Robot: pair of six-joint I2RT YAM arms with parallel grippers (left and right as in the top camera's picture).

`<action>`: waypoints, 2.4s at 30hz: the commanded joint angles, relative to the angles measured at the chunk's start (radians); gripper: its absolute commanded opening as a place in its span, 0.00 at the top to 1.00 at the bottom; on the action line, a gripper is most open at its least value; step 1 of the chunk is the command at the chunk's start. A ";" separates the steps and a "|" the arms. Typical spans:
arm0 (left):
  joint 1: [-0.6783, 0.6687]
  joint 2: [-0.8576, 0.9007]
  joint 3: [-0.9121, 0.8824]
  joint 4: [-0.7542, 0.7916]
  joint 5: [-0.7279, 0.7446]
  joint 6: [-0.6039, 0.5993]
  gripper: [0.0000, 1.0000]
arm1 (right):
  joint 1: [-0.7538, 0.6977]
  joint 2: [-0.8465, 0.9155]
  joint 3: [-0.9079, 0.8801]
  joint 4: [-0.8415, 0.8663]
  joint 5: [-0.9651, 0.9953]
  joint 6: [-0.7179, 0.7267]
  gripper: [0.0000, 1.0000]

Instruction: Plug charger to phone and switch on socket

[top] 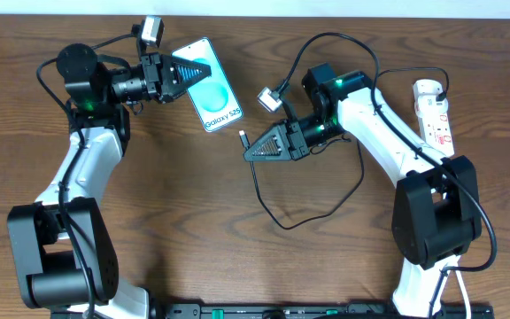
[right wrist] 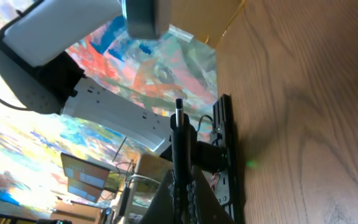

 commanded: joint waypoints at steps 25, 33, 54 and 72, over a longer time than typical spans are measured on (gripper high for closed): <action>-0.016 0.000 0.009 0.035 -0.050 0.038 0.93 | 0.031 0.002 0.017 0.055 0.007 -0.005 0.99; -0.060 0.000 0.009 0.035 -0.064 0.068 0.93 | 0.030 0.002 0.017 0.060 0.007 -0.005 0.99; -0.059 0.000 0.009 0.027 -0.009 0.102 0.93 | 0.027 0.002 0.017 0.085 0.007 0.019 0.99; -0.059 0.000 0.009 0.027 0.020 0.132 0.93 | 0.027 0.002 0.017 0.085 0.007 0.027 0.99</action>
